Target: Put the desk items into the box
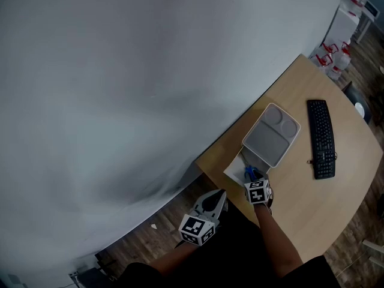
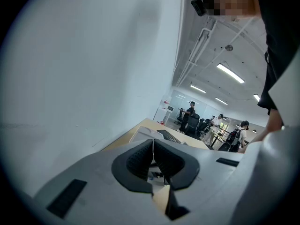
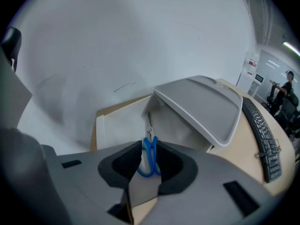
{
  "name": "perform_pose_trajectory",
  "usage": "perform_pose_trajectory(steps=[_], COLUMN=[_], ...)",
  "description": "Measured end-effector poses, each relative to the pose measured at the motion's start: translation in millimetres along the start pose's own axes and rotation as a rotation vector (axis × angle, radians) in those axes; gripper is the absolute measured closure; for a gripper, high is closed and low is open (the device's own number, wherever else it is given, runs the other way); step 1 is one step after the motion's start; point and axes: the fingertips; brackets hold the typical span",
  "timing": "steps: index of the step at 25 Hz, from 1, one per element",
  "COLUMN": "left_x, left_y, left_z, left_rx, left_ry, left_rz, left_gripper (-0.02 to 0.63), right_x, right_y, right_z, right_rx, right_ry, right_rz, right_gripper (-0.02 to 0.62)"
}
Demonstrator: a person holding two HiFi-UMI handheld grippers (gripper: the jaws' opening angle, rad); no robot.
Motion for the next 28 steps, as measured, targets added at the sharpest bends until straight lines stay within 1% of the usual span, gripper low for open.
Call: perform_pose_trajectory(steps=[4,7,11,15,20,23,28], left_x=[-2,-4,9,15,32,47,87], left_y=[5,11,18,15,16,15,8], left_z=[-4,-6,-9,0,3,1,-2], left_rx=[0.017,0.035,0.064,0.050,0.043,0.052,0.033], left_ry=[0.002,0.009,0.037,0.048,0.032,0.027,-0.003], left_rz=[0.005,0.015,0.050,0.101,0.160,0.200,0.281], left_gripper=[0.591,0.591,0.590,0.591,0.591,0.591,0.591], right_x=[0,3,6,10,27,40,58], right_y=[11,28,72,111,153,176,233], right_z=[-5,-16,-27,-28,-10,-2,12], right_rx=[0.060,0.122,0.184,0.243,0.296,0.329,0.410], right_ry=[-0.046,-0.068,-0.094,-0.154,-0.238,-0.262,-0.312], right_rz=[-0.004,0.026,0.049,0.079,0.123,0.160,0.212], right_gripper=[0.443,0.447,0.466,0.500,0.526,0.531,0.531])
Point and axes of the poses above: the fingertips, and each gripper's own axes: y backward along the fingers, x to its right, z out of its underside, and after that the axes turned 3 degrees about -y, right-handed
